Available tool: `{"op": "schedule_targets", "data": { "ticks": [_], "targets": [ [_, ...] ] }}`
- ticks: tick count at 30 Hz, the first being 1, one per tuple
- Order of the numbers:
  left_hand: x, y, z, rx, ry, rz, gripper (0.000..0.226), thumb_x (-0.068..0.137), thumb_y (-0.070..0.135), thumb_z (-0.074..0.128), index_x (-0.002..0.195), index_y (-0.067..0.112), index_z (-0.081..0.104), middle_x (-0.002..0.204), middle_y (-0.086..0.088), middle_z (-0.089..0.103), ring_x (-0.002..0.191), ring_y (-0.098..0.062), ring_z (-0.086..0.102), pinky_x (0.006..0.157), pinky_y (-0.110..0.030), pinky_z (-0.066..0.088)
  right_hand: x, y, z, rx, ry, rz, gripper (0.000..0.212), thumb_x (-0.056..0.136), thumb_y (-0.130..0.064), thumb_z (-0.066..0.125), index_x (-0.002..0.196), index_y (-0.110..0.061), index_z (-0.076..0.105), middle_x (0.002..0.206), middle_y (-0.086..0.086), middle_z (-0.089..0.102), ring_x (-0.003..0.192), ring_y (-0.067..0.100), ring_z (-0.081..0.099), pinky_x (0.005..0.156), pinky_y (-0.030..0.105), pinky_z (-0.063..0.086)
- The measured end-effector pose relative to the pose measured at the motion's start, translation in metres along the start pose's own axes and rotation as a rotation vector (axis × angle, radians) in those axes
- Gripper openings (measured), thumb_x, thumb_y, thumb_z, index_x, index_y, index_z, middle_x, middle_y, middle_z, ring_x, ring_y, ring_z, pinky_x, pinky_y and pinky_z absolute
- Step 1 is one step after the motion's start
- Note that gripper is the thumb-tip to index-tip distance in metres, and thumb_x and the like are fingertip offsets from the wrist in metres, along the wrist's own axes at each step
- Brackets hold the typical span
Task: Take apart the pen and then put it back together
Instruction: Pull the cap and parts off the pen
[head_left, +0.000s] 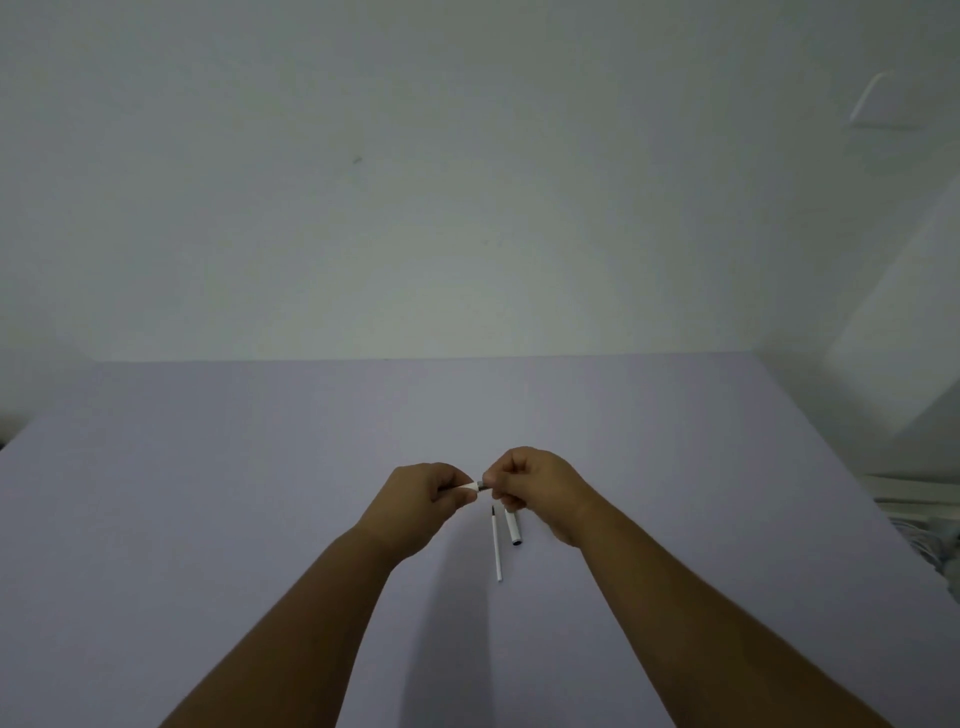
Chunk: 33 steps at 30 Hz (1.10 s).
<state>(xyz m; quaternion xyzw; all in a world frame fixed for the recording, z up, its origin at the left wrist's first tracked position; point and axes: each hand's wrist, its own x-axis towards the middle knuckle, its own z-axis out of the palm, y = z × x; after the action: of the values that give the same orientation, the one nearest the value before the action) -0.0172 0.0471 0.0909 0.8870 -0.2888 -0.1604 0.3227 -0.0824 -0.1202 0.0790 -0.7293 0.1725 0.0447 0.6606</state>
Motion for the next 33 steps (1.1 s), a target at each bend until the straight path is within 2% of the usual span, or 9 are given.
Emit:
{"op": "schedule_targets", "data": {
  "ticks": [3, 6, 12, 16, 20, 24, 27, 29, 33],
  "targets": [
    [-0.002, 0.004, -0.003, 0.005, 0.015, 0.008, 0.013, 0.09, 0.029, 0.058, 0.084, 0.022, 0.067, 0.071, 0.0, 0.061, 0.063, -0.013, 0.05, 0.059, -0.022, 0.038, -0.003, -0.001, -0.004, 0.028, -0.086, 0.0, 0.014, 0.082, -0.009, 0.069, 0.09, -0.02, 0.065, 0.087, 0.002, 0.065, 0.083, 0.018, 0.06, 0.081, 0.032, 0.052],
    [-0.002, 0.006, -0.002, 0.029, 0.02, 0.02, 0.019, 0.09, 0.031, 0.059, 0.092, 0.017, 0.071, 0.075, -0.005, 0.066, 0.064, -0.013, 0.051, 0.06, -0.023, 0.04, -0.005, -0.007, -0.004, 0.043, -0.053, 0.064, 0.013, 0.085, -0.028, 0.067, 0.088, -0.015, 0.066, 0.079, 0.003, 0.065, 0.069, 0.015, 0.058, 0.067, 0.026, 0.053],
    [-0.003, 0.013, -0.001, 0.022, 0.027, 0.037, 0.019, 0.09, 0.029, 0.059, 0.095, 0.015, 0.071, 0.078, -0.004, 0.067, 0.066, -0.012, 0.053, 0.061, -0.022, 0.04, -0.008, -0.003, -0.009, 0.025, -0.062, -0.035, 0.012, 0.081, -0.009, 0.07, 0.088, -0.017, 0.065, 0.085, 0.0, 0.066, 0.082, 0.017, 0.061, 0.083, 0.034, 0.053],
    [-0.004, 0.015, 0.001, 0.029, 0.026, 0.048, 0.019, 0.09, 0.029, 0.059, 0.094, 0.015, 0.071, 0.075, 0.0, 0.064, 0.065, -0.011, 0.051, 0.06, -0.021, 0.039, -0.011, -0.007, -0.01, 0.023, 0.014, 0.01, 0.013, 0.084, -0.024, 0.068, 0.083, -0.011, 0.067, 0.077, 0.004, 0.066, 0.069, 0.016, 0.058, 0.066, 0.027, 0.052],
    [-0.004, 0.017, 0.002, 0.018, 0.031, 0.037, 0.019, 0.09, 0.029, 0.059, 0.093, 0.015, 0.071, 0.074, 0.0, 0.064, 0.066, -0.013, 0.053, 0.061, -0.022, 0.041, -0.01, -0.005, -0.013, -0.003, -0.047, -0.035, 0.013, 0.08, -0.009, 0.07, 0.087, -0.018, 0.065, 0.082, 0.002, 0.064, 0.082, 0.019, 0.059, 0.085, 0.038, 0.052],
    [-0.004, 0.018, 0.002, 0.013, 0.033, 0.044, 0.018, 0.09, 0.03, 0.059, 0.09, 0.017, 0.07, 0.069, 0.004, 0.06, 0.061, -0.01, 0.05, 0.058, -0.02, 0.039, -0.013, -0.01, -0.012, -0.044, -0.031, 0.048, 0.018, 0.084, -0.03, 0.068, 0.087, -0.012, 0.066, 0.077, 0.003, 0.065, 0.07, 0.014, 0.059, 0.065, 0.026, 0.052],
    [-0.003, 0.019, 0.002, 0.011, 0.034, 0.05, 0.017, 0.09, 0.029, 0.059, 0.09, 0.016, 0.07, 0.069, 0.003, 0.059, 0.06, -0.009, 0.048, 0.058, -0.02, 0.037, -0.011, -0.008, -0.014, -0.055, -0.014, -0.019, 0.003, 0.083, -0.016, 0.068, 0.083, -0.015, 0.065, 0.078, 0.002, 0.064, 0.074, 0.017, 0.057, 0.071, 0.03, 0.051],
    [-0.002, 0.019, 0.001, 0.009, 0.037, 0.05, 0.017, 0.09, 0.029, 0.059, 0.09, 0.016, 0.07, 0.07, 0.003, 0.06, 0.06, -0.009, 0.048, 0.058, -0.02, 0.038, -0.011, -0.009, -0.015, -0.03, -0.049, -0.027, 0.011, 0.081, -0.013, 0.07, 0.087, -0.019, 0.064, 0.087, 0.001, 0.065, 0.082, 0.018, 0.059, 0.076, 0.031, 0.051],
    [0.001, 0.019, 0.001, 0.016, 0.023, 0.055, 0.012, 0.09, 0.03, 0.059, 0.08, 0.025, 0.064, 0.064, 0.006, 0.055, 0.057, -0.008, 0.045, 0.055, -0.02, 0.036, -0.011, -0.014, -0.016, -0.033, 0.004, 0.039, 0.012, 0.087, -0.025, 0.065, 0.086, -0.013, 0.065, 0.079, 0.004, 0.067, 0.066, 0.013, 0.059, 0.061, 0.026, 0.05]
  ]
}}
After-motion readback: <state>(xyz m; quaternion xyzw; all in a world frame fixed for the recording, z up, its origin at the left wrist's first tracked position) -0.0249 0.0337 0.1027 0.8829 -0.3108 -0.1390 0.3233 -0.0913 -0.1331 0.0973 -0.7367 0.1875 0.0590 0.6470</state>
